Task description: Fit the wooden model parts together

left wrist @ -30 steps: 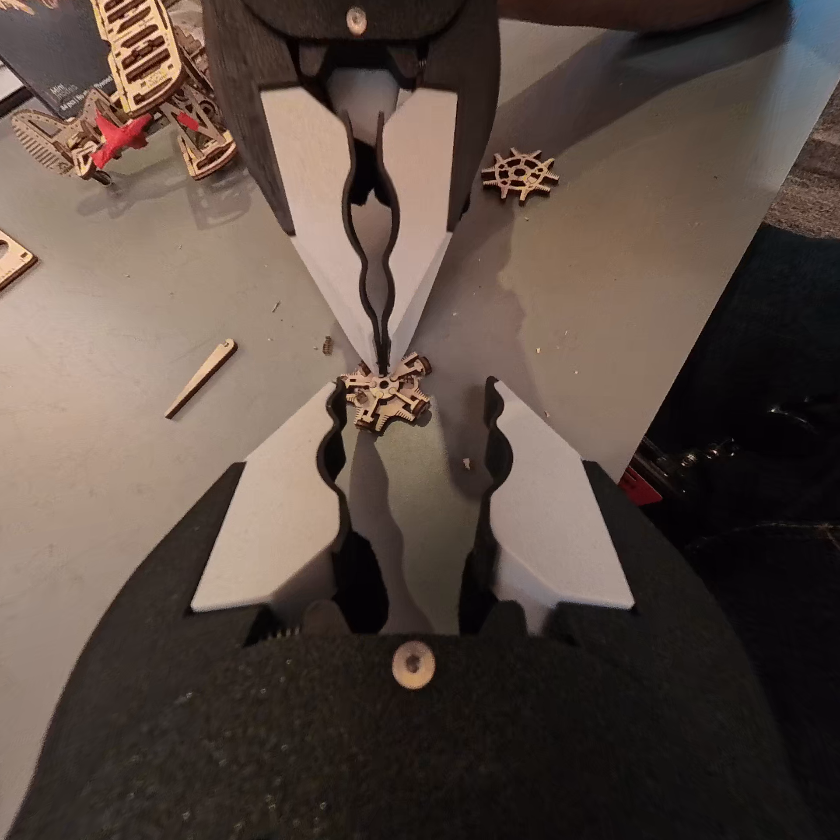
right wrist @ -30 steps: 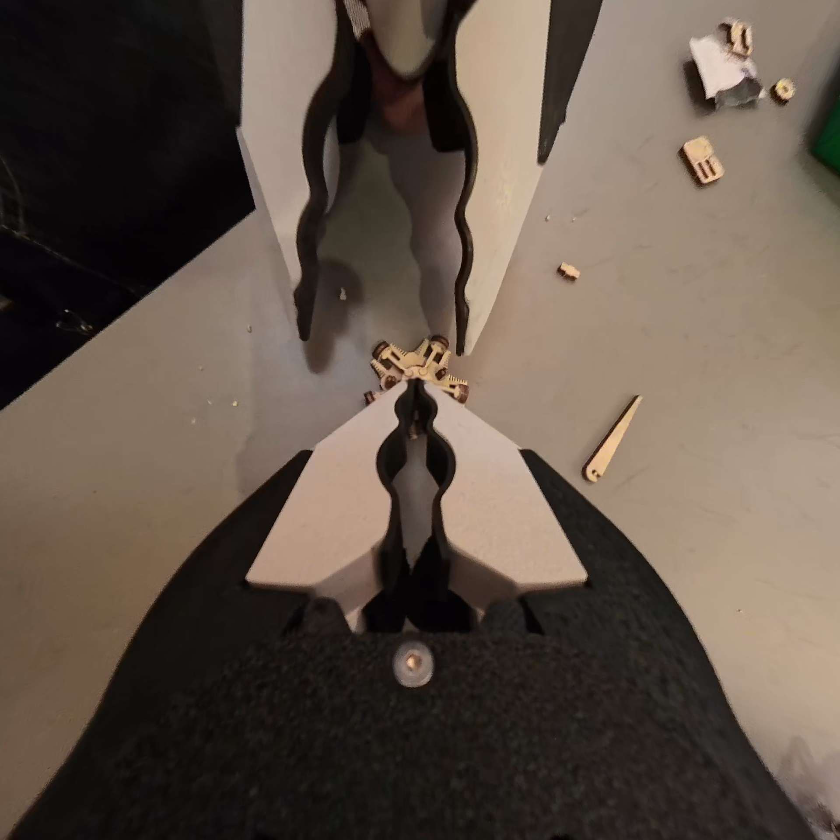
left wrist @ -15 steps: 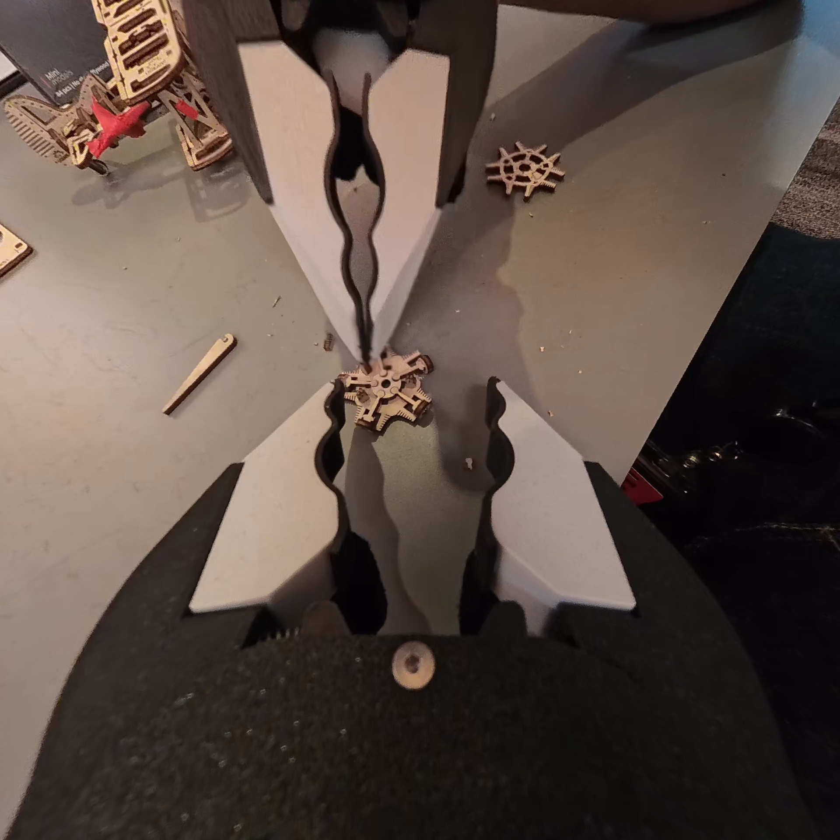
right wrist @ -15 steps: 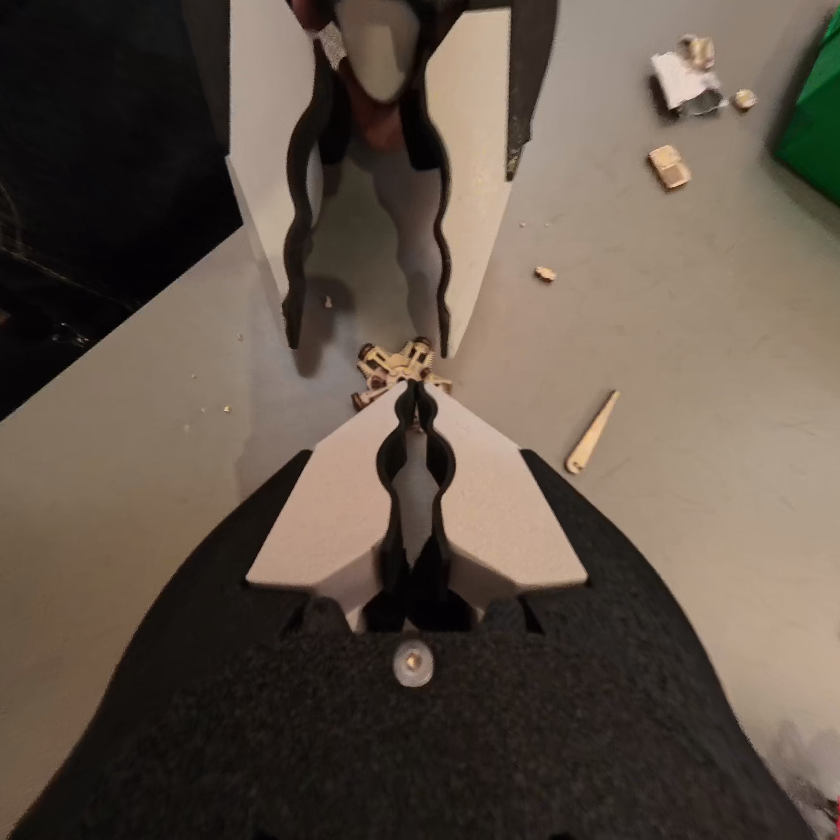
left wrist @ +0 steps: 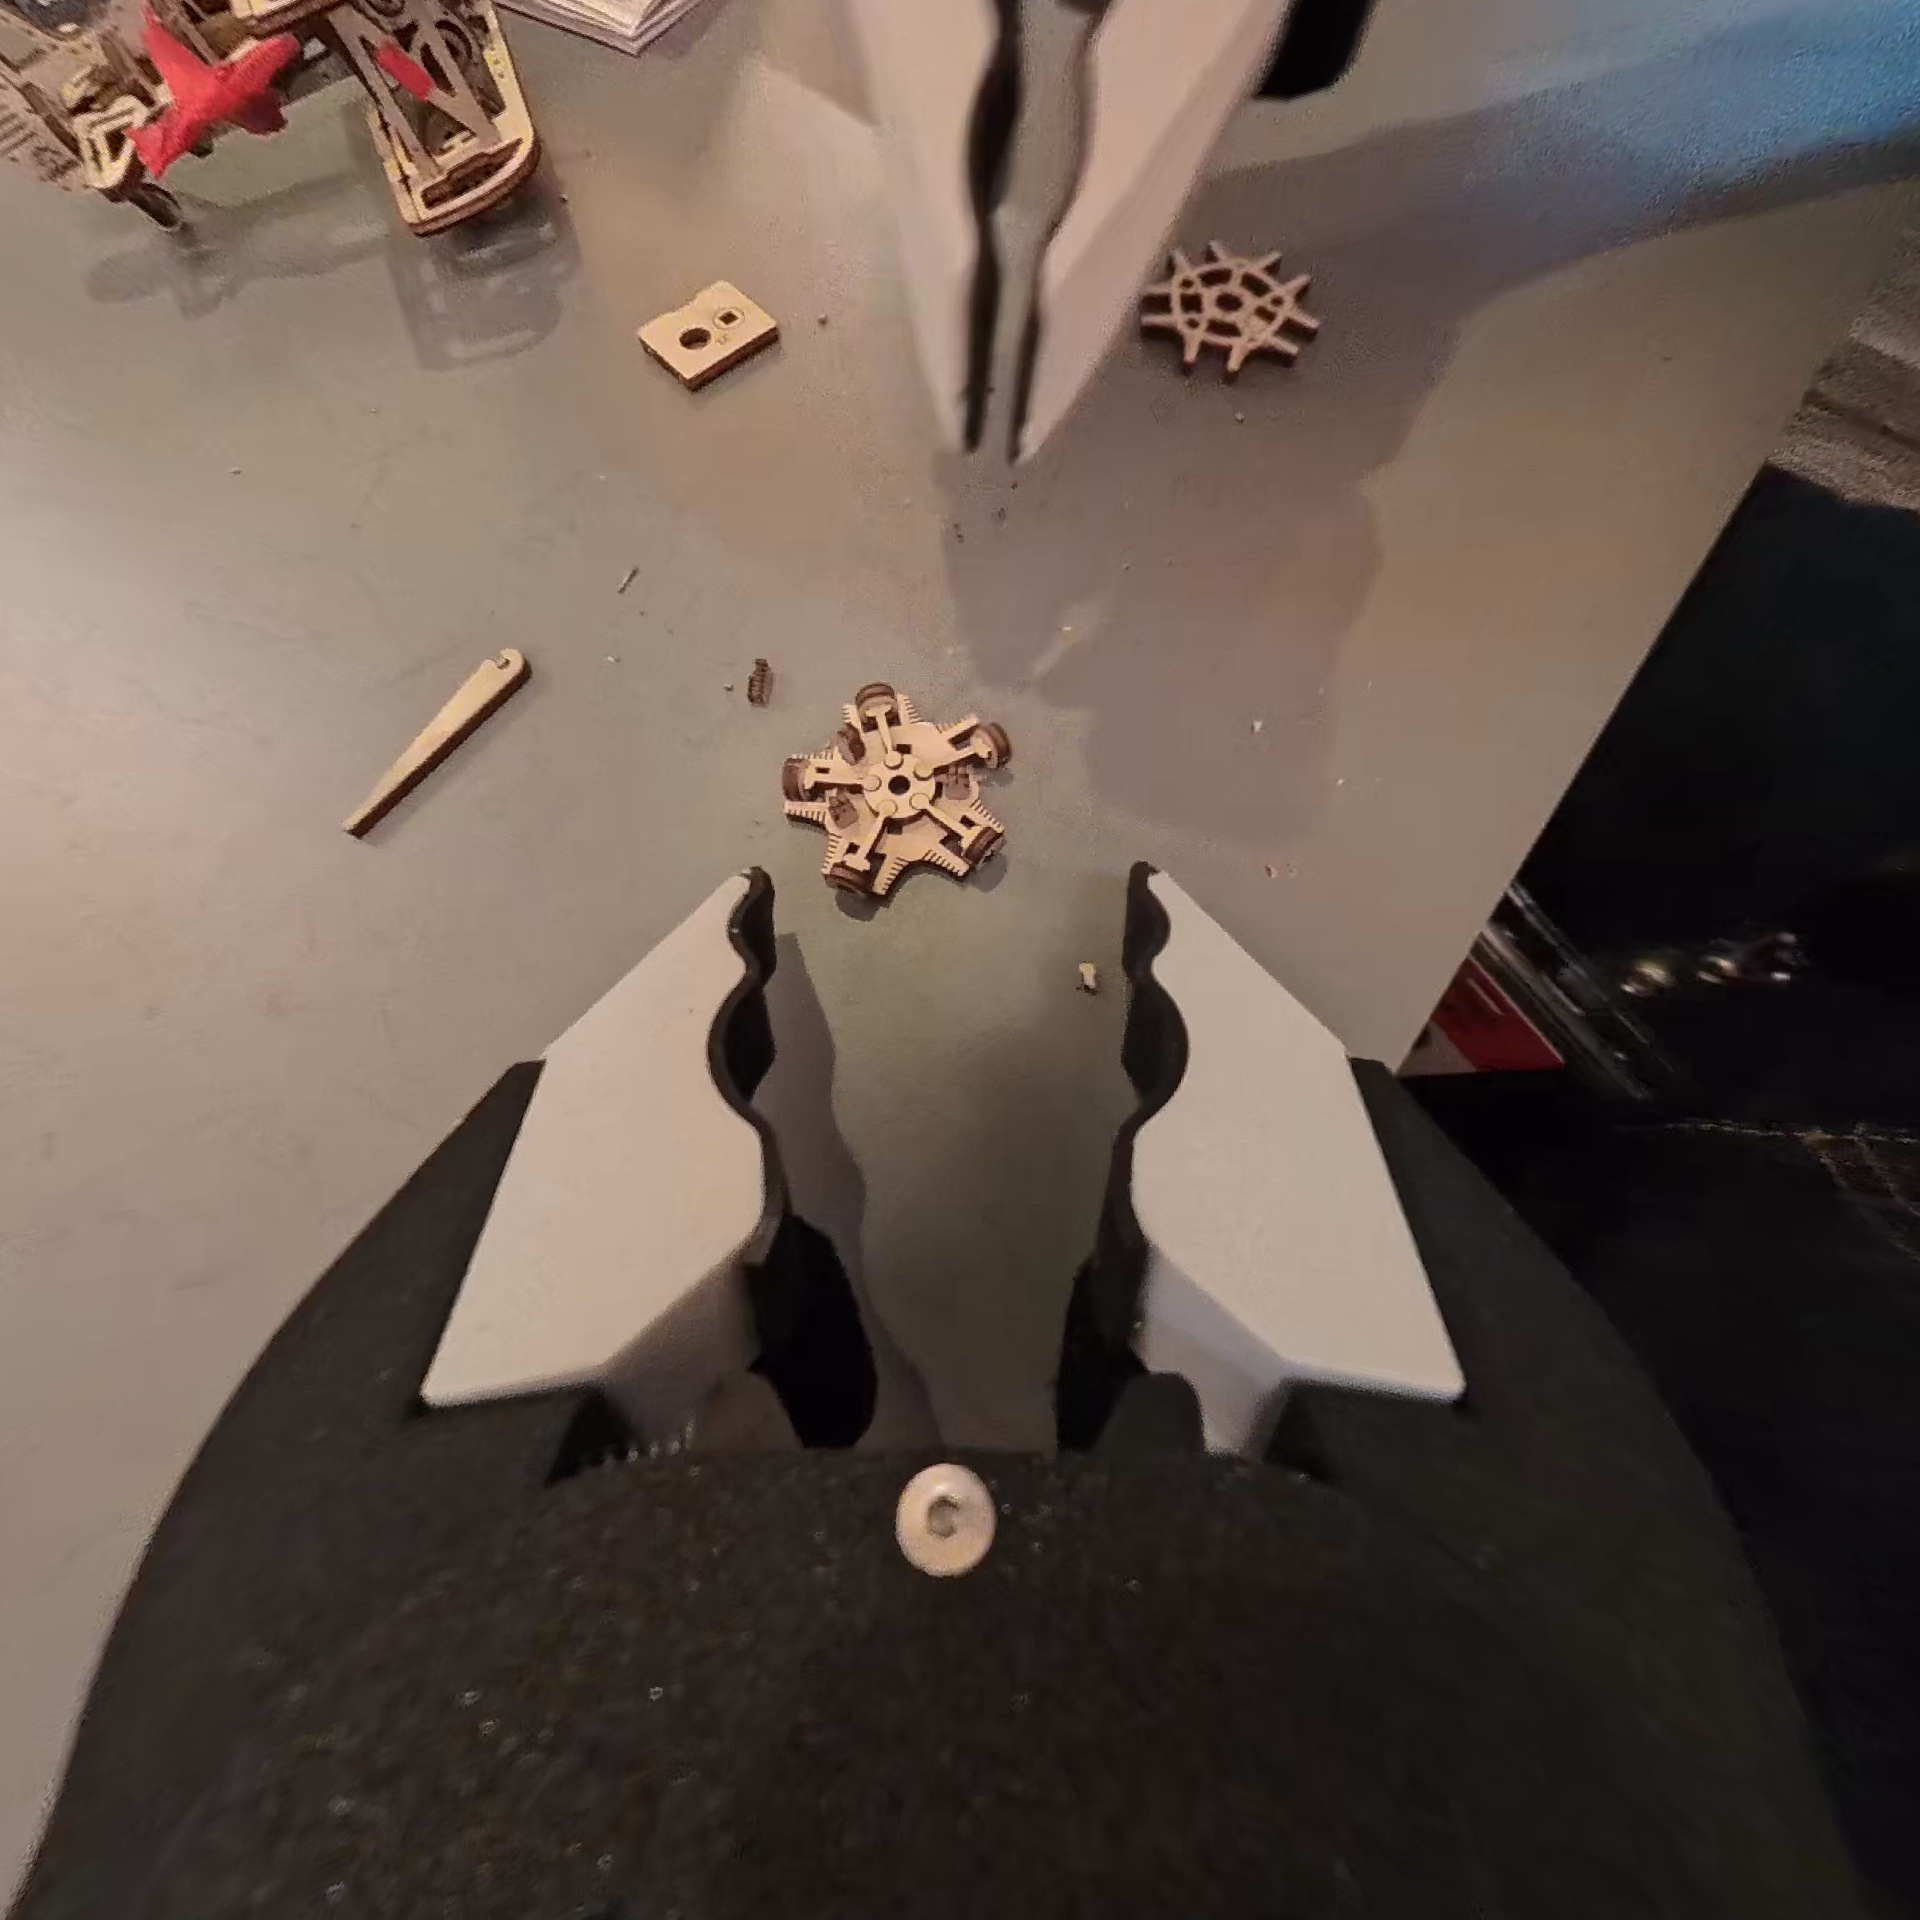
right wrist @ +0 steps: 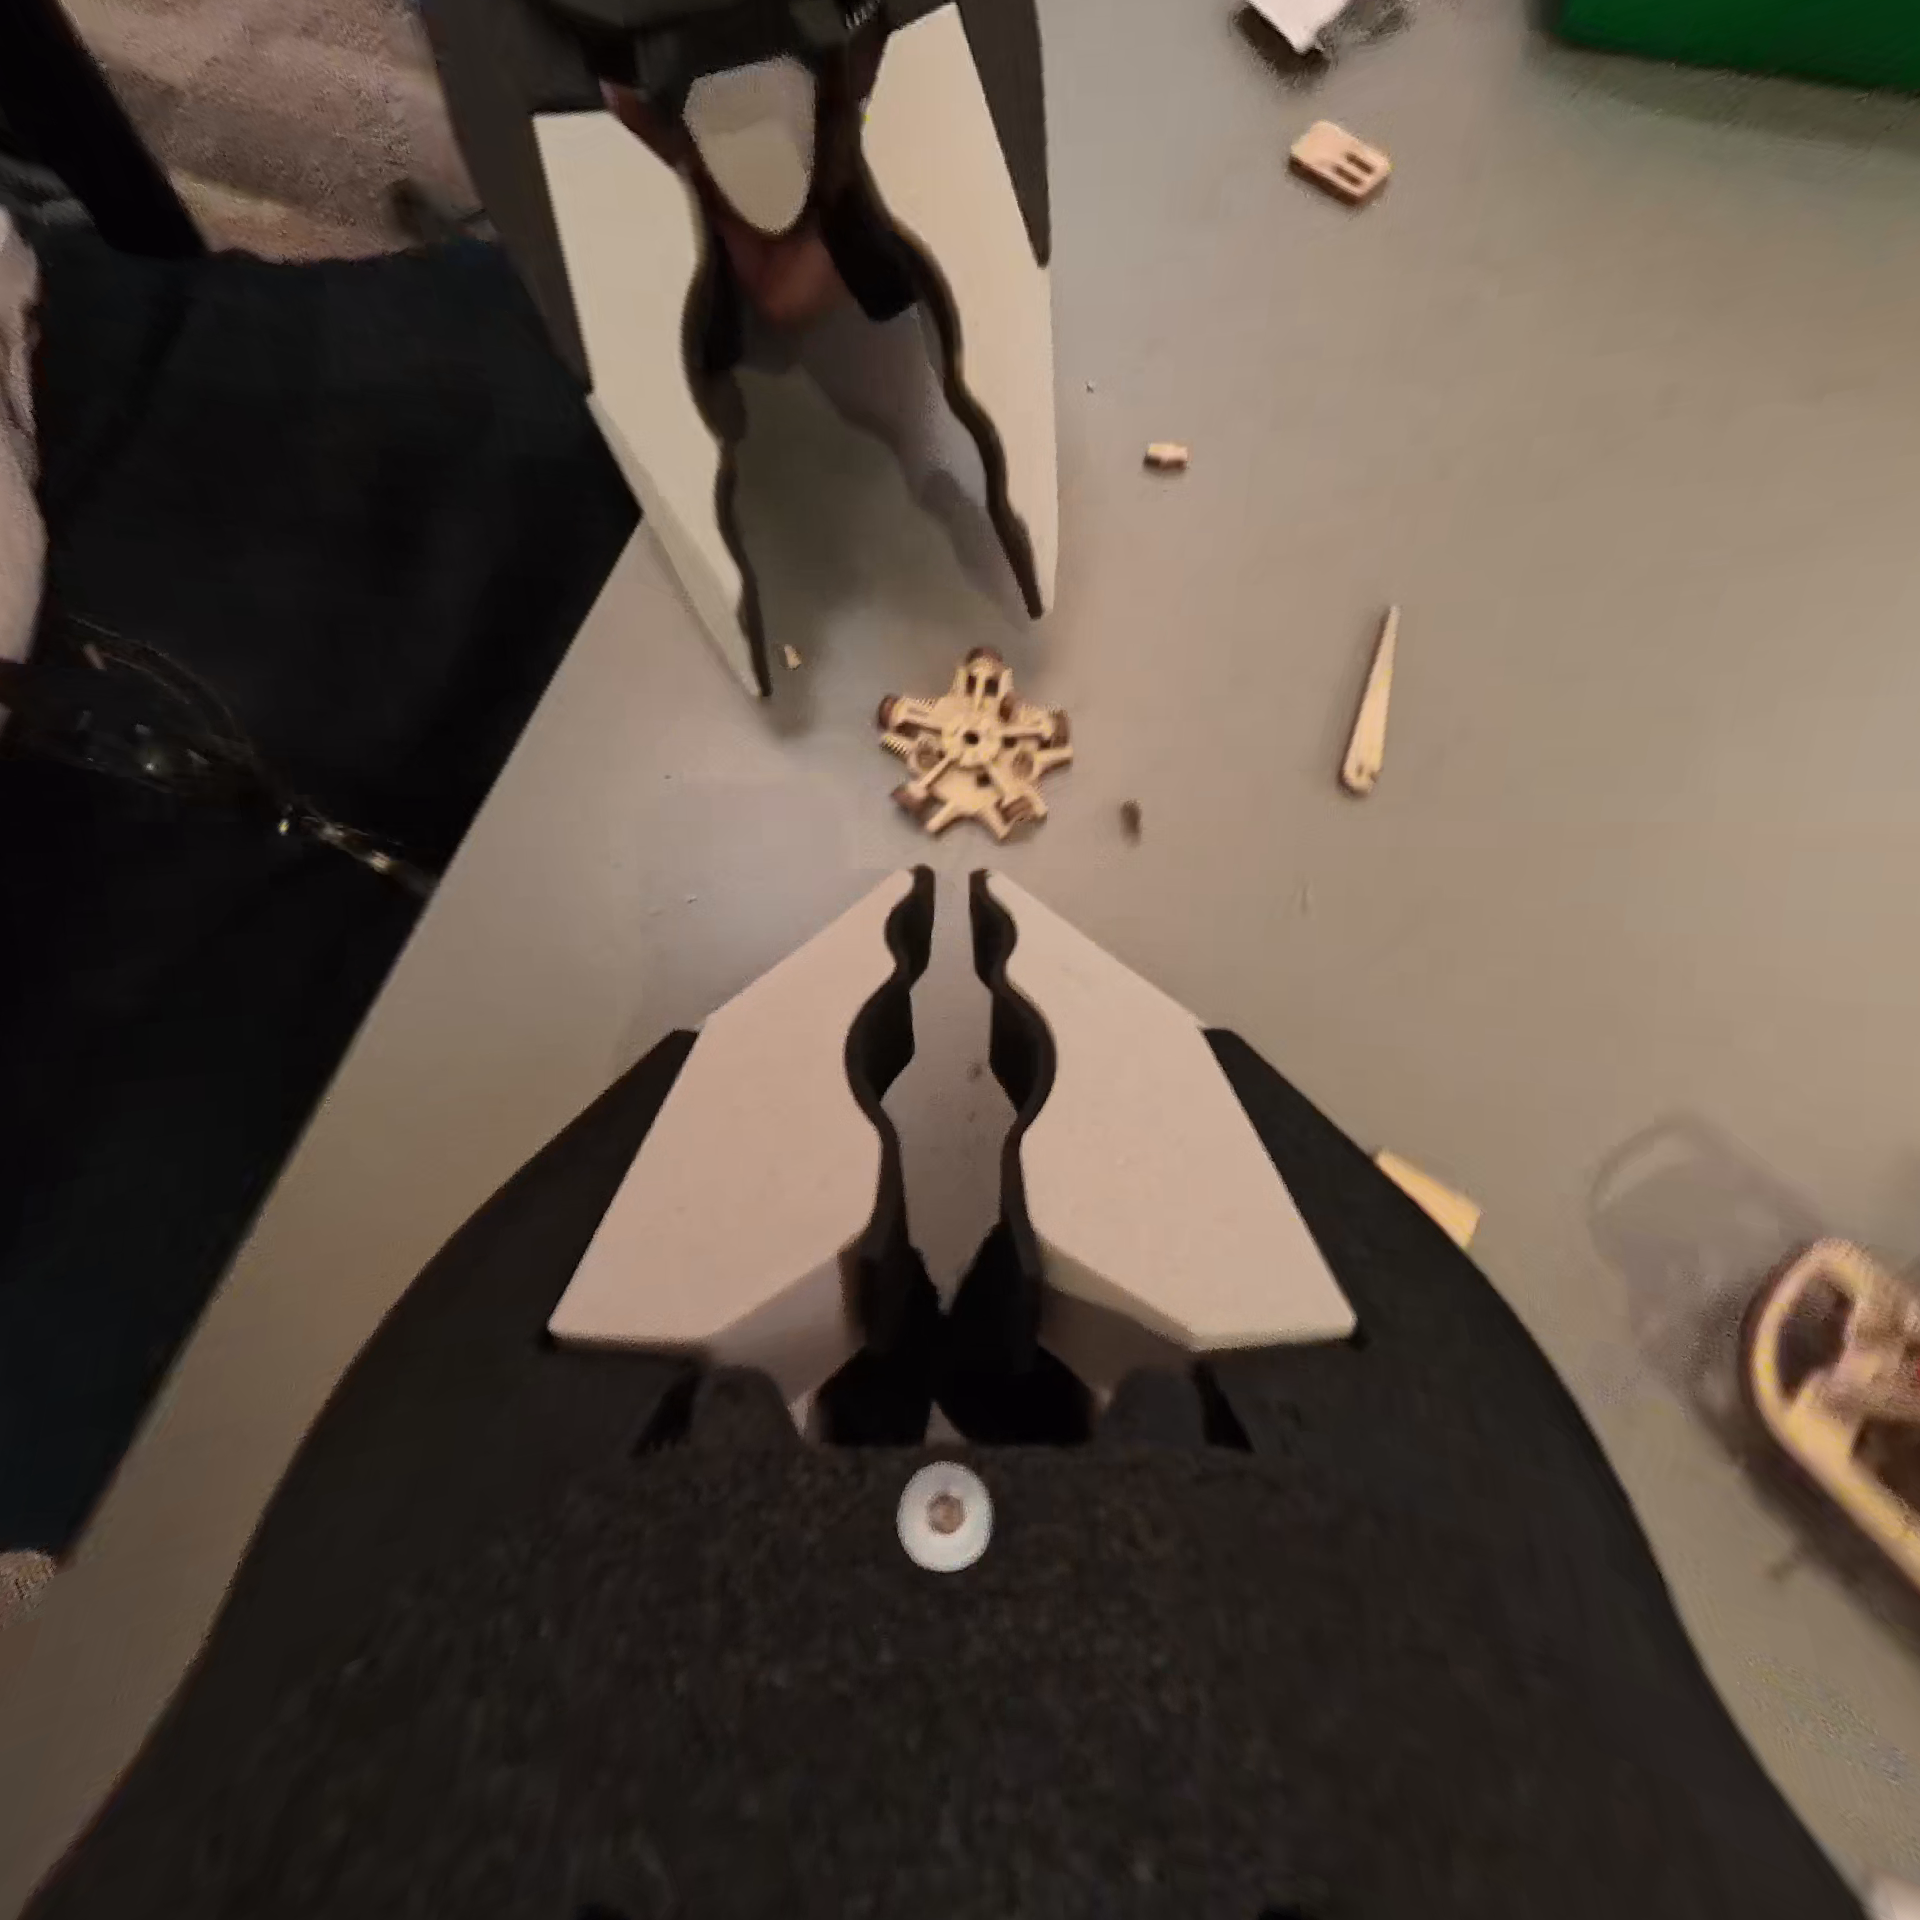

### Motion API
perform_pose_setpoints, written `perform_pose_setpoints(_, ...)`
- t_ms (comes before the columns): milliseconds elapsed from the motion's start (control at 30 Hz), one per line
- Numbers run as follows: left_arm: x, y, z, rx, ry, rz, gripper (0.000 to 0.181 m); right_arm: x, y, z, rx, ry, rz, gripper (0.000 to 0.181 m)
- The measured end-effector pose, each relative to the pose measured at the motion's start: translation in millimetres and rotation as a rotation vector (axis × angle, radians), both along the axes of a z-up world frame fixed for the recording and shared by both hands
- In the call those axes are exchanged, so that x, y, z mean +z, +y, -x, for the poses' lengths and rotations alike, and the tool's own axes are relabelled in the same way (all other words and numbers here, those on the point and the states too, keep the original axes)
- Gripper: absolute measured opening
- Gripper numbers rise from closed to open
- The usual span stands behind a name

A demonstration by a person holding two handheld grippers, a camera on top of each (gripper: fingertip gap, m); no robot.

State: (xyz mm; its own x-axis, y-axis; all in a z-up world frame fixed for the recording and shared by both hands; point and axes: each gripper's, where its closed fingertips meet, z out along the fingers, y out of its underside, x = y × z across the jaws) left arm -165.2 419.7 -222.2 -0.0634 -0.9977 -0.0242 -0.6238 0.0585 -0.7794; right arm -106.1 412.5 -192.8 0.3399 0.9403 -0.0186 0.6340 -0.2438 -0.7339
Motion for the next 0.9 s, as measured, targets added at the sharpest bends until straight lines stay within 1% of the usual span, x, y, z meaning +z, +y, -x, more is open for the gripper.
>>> perform_pose_setpoints(100, 6, -2, 1, -0.007, -0.033, 0.041, 0.067, 13, -23, -24, -0.206, 0.054, -0.015, 0.013)
perform_pose_setpoints(200, 19, -1, 4, 0.021, -0.096, 0.130, 0.062, 19, -48, -52, -0.467, 0.157, 0.005, 0.033)
perform_pose_setpoints(233, 20, 0, 7, 0.032, -0.093, 0.155, 0.062, 16, -57, -61, -0.558, 0.161, 0.017, 0.036)
perform_pose_setpoints(267, 21, 1, 9, 0.031, -0.090, 0.165, 0.059, 16, -64, -67, -0.652, 0.171, 0.007, 0.030)
perform_pose_setpoints(333, 22, 6, 13, 0.027, -0.096, 0.106, 0.051, 26, -74, -62, -0.785, 0.273, -0.018, 0.028)
perform_pose_setpoints(400, 13, 12, 18, 0.027, -0.057, 0.014, 0.052, 32, -78, -48, -0.861, 0.330, -0.042, 0.028)
perform_pose_setpoints(433, 9, 14, 19, 0.028, -0.042, -0.011, 0.052, 33, -77, -43, -0.887, 0.348, -0.084, 0.029)
perform_pose_setpoints(467, 6, 14, 19, 0.029, -0.033, -0.017, 0.052, 30, -76, -39, -0.890, 0.329, -0.117, 0.032)
perform_pose_setpoints(500, 2, 14, 18, 0.028, -0.016, -0.019, 0.054, 20, -77, -40, -0.896, 0.260, -0.128, 0.034)
perform_pose_setpoints(533, 0, 13, 18, 0.024, -0.002, -0.021, 0.057, 11, -78, -43, -0.899, 0.190, -0.138, 0.034)
perform_pose_setpoints(567, -1, 12, 17, 0.021, 0.003, -0.027, 0.056, 6, -80, -47, -0.904, 0.158, -0.148, 0.034)
perform_pose_setpoints(700, -1, 7, 21, 0.009, 0.000, -0.044, 0.056, 0, -83, -71, -0.963, 0.157, -0.110, 0.035)
perform_pose_setpoints(800, -3, 5, 25, 0.018, 0.005, -0.052, 0.054, -18, -86, -95, -0.988, 0.039, -0.103, 0.035)
perform_pose_setpoints(833, -4, 6, 27, 0.024, 0.008, -0.057, 0.054, -23, -86, -99, -0.987, 0.014, -0.109, 0.034)
perform_pose_setpoints(900, -4, 6, 29, 0.029, 0.006, -0.057, 0.053, -30, -82, -95, -0.962, 0.027, -0.086, 0.035)
